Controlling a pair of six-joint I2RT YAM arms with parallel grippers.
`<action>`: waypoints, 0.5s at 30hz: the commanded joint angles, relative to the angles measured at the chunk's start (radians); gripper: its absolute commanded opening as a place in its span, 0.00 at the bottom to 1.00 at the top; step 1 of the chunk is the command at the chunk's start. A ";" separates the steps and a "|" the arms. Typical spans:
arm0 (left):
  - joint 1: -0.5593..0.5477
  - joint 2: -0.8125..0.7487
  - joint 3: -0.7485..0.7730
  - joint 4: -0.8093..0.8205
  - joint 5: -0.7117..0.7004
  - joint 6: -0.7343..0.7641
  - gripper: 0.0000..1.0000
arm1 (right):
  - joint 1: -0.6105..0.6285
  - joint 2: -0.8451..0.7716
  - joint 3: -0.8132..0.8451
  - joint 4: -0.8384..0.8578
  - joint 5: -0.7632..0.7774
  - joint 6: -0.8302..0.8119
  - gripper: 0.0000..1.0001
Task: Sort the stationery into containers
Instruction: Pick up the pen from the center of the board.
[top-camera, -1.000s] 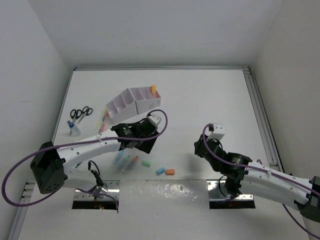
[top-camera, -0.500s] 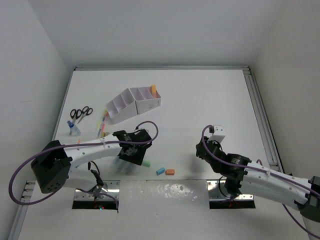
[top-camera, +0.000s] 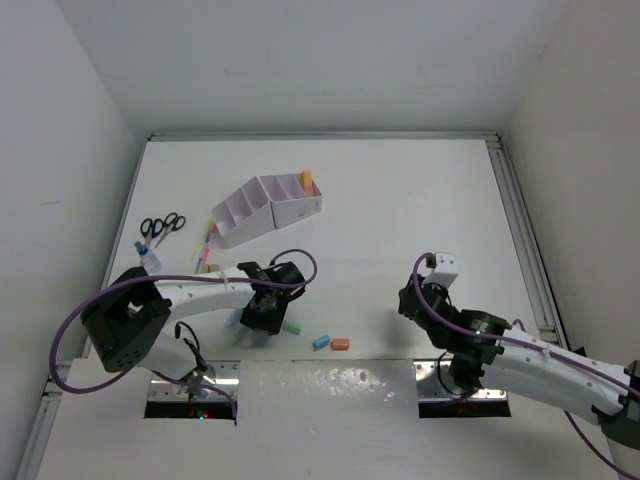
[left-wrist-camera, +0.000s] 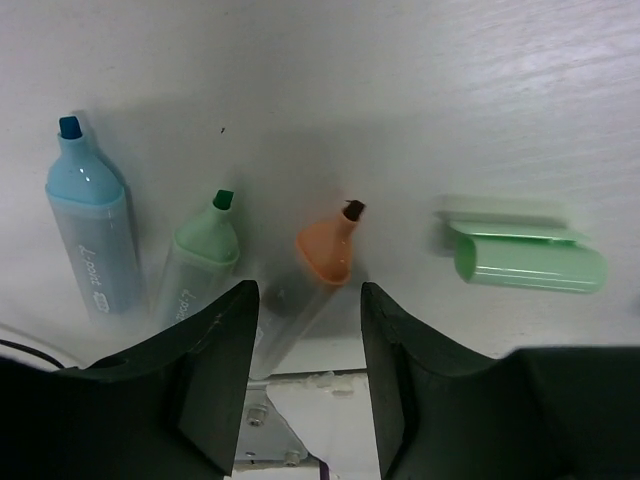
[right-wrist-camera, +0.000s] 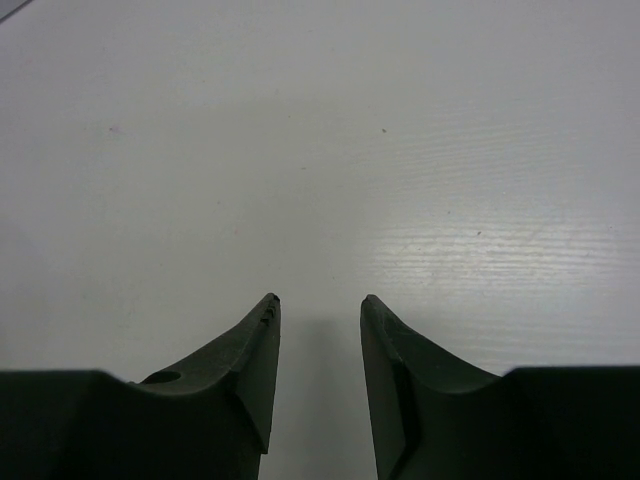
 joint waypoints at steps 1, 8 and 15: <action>0.019 0.007 -0.015 0.037 0.017 -0.011 0.43 | 0.006 -0.020 -0.003 -0.033 0.033 0.015 0.38; 0.025 0.015 -0.046 0.080 0.029 -0.002 0.29 | 0.006 -0.035 -0.002 -0.062 0.047 0.015 0.38; 0.028 0.010 -0.050 0.091 0.041 0.006 0.00 | 0.008 -0.024 0.011 -0.061 0.055 -0.011 0.38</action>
